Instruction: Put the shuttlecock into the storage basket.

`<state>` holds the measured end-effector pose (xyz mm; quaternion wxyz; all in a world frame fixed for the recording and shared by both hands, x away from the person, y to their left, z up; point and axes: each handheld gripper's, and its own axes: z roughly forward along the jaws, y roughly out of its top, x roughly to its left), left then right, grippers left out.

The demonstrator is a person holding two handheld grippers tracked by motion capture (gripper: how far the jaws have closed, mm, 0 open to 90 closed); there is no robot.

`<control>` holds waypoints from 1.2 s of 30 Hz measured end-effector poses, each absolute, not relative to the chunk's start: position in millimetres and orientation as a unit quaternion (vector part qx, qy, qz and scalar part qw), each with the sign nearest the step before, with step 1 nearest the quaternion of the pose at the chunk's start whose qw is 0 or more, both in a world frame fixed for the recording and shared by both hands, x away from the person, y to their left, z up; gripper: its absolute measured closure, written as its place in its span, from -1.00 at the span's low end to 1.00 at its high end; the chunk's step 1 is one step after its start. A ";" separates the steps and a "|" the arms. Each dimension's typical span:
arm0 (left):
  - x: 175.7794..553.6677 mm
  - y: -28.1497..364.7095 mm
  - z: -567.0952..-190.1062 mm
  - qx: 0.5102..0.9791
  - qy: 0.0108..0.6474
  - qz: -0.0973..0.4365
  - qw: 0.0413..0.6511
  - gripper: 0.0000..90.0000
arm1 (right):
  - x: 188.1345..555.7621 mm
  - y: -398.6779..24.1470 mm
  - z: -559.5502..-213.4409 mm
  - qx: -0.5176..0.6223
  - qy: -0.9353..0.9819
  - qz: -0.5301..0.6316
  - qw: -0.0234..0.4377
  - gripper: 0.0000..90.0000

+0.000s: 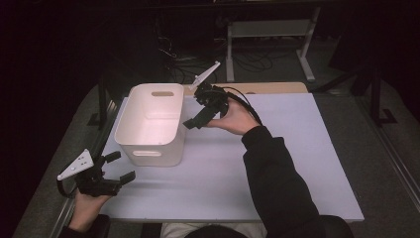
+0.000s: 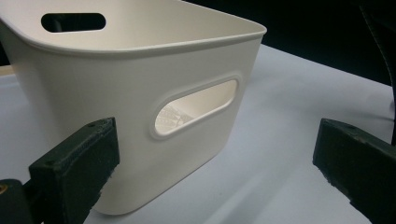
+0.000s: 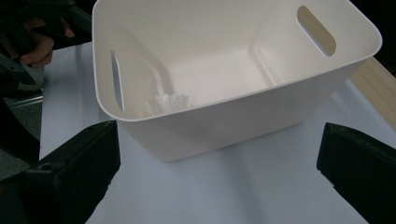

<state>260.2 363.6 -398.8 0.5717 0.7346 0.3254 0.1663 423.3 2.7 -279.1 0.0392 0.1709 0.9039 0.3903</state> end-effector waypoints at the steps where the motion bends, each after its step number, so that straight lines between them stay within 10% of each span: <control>1: 260.1 363.8 -398.7 0.735 0.326 0.167 0.572 -0.99 | 423.1 1.0 -278.9 0.173 0.904 0.389 0.040 -1.00; 36: 260.4 363.0 -399.0 0.734 0.327 0.164 0.571 -0.99 | 412.8 -59.3 -297.2 0.210 0.889 0.402 0.058 -1.00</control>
